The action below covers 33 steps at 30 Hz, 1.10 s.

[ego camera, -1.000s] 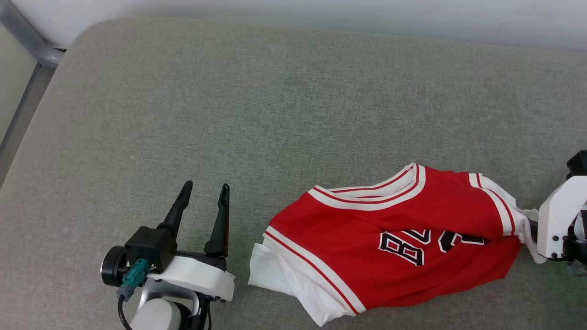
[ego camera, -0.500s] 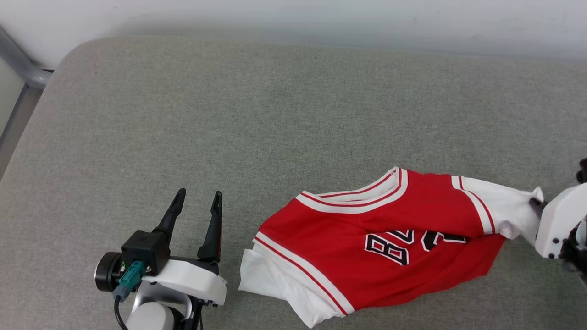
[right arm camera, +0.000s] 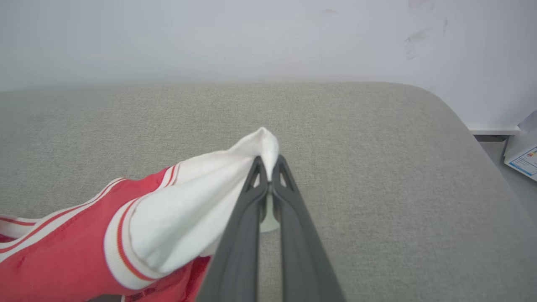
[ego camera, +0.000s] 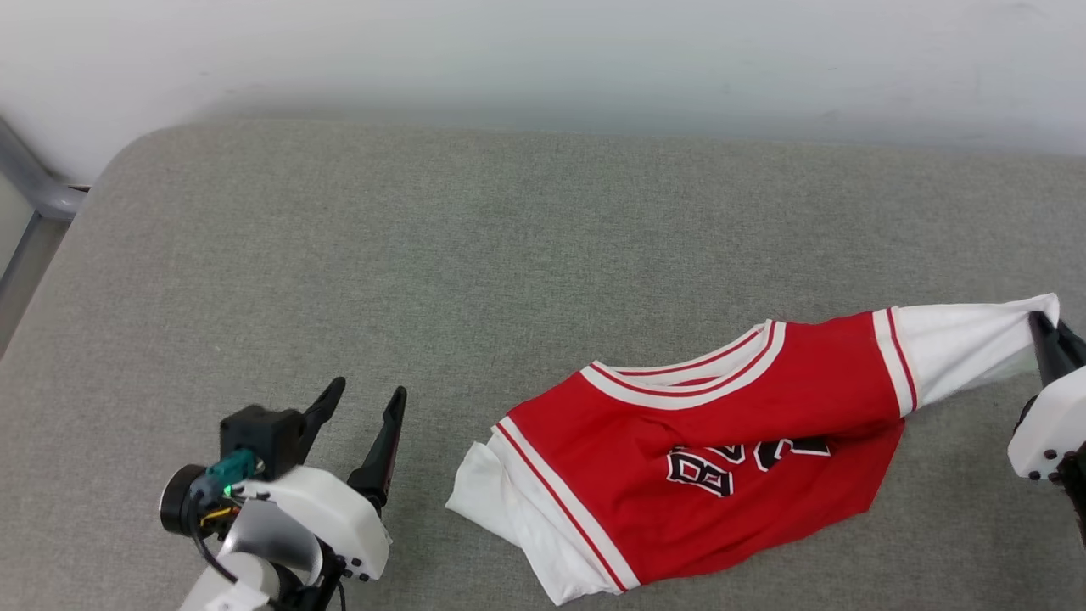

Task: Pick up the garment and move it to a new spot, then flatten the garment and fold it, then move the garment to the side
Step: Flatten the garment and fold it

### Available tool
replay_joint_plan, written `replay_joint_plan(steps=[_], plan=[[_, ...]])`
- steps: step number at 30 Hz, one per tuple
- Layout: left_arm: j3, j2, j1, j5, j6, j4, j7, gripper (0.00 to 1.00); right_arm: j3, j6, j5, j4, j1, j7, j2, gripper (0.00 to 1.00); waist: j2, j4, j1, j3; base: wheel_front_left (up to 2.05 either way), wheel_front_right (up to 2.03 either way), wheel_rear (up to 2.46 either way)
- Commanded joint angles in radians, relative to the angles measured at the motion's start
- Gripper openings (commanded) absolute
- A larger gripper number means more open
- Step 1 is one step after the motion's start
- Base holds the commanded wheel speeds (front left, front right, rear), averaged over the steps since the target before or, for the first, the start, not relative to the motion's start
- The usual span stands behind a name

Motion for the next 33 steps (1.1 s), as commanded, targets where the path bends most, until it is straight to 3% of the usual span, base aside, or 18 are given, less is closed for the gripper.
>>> replay_joint_plan(steps=[1, 6, 11, 21, 22, 23, 25, 33], plan=[[-0.011, 0.021, -0.026, -0.020, -0.022, -0.005, 0.061, 1.00, -0.001, -0.001, -0.007, -0.018, 0.019, -0.002, 0.017, 0.00, 0.0000, -0.005, -0.0001, -0.003, 0.00, 0.00, 0.00], [-0.089, 0.088, -0.079, -0.102, -0.070, -0.027, 0.351, 1.00, 0.014, -0.001, -0.012, -0.061, 0.044, -0.005, 0.052, 0.00, 0.0000, -0.028, -0.0001, 0.001, 0.00, 0.00, 0.00], [-0.189, 0.131, -0.118, -0.178, -0.084, -0.008, 0.563, 1.00, 0.034, -0.001, -0.006, -0.078, 0.039, 0.005, 0.074, 0.00, 0.0000, -0.058, -0.0001, 0.023, 0.00, 0.00, 0.00], [-0.378, 0.161, -0.160, -0.257, -0.086, 0.147, 0.734, 1.00, 0.055, -0.001, 0.015, -0.059, 0.018, 0.003, 0.074, 0.00, 0.0000, -0.085, -0.0001, 0.070, 0.00, 0.00, 0.00], [-0.407, 0.159, -0.153, -0.273, -0.087, 0.163, 0.756, 0.88, 0.057, -0.001, 0.015, -0.056, 0.016, 0.002, 0.072, 0.00, 0.0000, -0.086, -0.0001, 0.072, 0.00, 0.00, 0.00], [-0.442, 0.158, -0.150, -0.286, -0.087, 0.175, 0.784, 0.44, 0.060, -0.001, 0.016, -0.052, 0.014, 0.004, 0.071, 0.00, 0.0000, -0.087, -0.0001, 0.072, 0.00, 0.00, 0.00], [-0.497, 0.159, -0.148, -0.318, -0.089, 0.183, 0.822, 0.00, 0.063, -0.001, 0.015, -0.050, 0.009, -0.001, 0.063, 0.00, 0.0000, -0.088, -0.0001, 0.071, 0.00, 0.00, 0.00], [-0.555, 0.221, -0.245, -0.352, -0.087, 0.170, 0.760, 0.00, 0.064, -0.001, 0.021, -0.033, 0.000, -0.021, 0.046, 0.00, 0.0000, -0.079, -0.0001, 0.027, 0.00, 0.00, 0.00]])
